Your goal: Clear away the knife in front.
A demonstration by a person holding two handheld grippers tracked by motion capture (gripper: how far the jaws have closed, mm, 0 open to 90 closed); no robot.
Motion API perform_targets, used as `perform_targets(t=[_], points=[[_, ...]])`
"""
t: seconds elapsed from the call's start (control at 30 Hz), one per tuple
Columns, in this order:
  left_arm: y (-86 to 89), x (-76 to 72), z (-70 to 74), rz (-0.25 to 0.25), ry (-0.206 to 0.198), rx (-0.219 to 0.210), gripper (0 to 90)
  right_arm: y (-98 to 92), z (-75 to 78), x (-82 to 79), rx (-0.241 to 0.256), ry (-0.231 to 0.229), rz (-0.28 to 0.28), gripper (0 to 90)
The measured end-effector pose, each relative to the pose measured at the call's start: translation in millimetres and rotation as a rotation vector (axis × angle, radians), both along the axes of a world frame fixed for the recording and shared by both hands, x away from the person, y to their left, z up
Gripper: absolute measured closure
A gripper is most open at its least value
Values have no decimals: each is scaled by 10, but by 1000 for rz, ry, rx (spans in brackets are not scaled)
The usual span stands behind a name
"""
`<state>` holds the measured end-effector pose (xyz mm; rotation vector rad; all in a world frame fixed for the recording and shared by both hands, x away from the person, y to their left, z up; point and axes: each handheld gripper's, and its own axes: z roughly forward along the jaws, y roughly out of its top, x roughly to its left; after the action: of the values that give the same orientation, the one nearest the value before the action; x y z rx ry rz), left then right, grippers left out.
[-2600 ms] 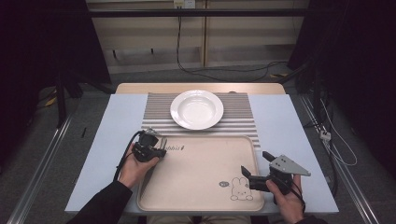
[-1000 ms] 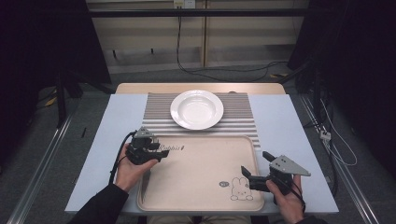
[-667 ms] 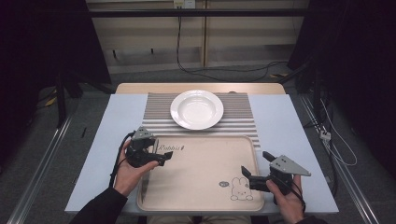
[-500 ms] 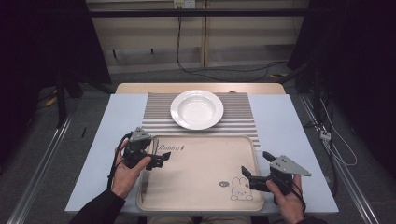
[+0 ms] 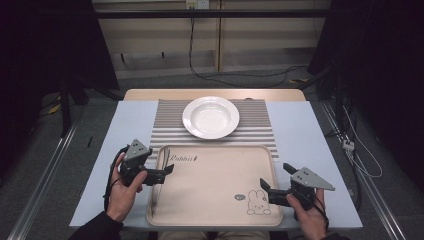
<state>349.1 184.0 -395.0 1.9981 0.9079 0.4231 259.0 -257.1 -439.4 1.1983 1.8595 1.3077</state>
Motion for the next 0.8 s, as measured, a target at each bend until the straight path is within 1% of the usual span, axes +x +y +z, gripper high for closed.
perform_targets(t=[0.1, 0.17, 0.2, 0.27, 0.33, 0.37, 0.43, 0.47, 0.5, 0.53, 0.57, 0.6, 0.67, 0.7, 0.73, 0.77, 0.8], points=[[64, -18, -31, 20, 2, 0, 61, -7, -1, -3, -2, -1, -4, 44], [110, -34, -49, 32, -7, 1, 61, -8, -1, -4, -2, -1, -4, 44], [129, -51, -63, 45, -14, -10, 61, -7, -1, -4, -2, -1, -4, 44], [172, -76, -90, 43, -13, -14, 61, -5, -1, -4, -2, -1, -3, 44], [207, -107, -115, 55, -17, -9, 61, -6, -2, -2, -3, -1, -4, 44], [232, -116, -128, 51, -22, -12, 61, -7, -2, -1, -4, -2, -4, 44], [271, -140, -158, 77, -17, -9, 59, -3, -1, -2, -3, 1, -5, 44], [301, -154, -181, 78, -14, -17, 59, -2, -2, -1, -3, 0, -3, 44], [337, -175, -206, 79, 0, -27, 59, -1, -2, -1, -4, -1, -2, 44], [374, -187, -232, 77, 8, -47, 57, -1, -2, -2, -3, 1, -2, 44], [399, -198, -258, 83, 11, -59, 54, -2, -2, -3, -5, 1, -4, 43], [423, -206, -277, 90, 7, -50, 52, -4, -2, -2, -2, 1, -5, 43], [452, -204, -299, 103, 13, -52, 49, -6, -3, 1, -4, 0, -6, 43], [452, -204, -299, 103, 13, -52, 50, -3, -3, 1, -3, 1, -6, 43], [428, -222, -303, 109, -17, -25, 54, -1, -3, 1, -2, 1, -4, 42], [423, -227, -300, 90, -13, -34, 54, 0, -2, 1, -2, 1, -4, 43], [418, -230, -306, 79, -5, -55, 52, 0, -1, -2, -3, 1, -4, 42]])
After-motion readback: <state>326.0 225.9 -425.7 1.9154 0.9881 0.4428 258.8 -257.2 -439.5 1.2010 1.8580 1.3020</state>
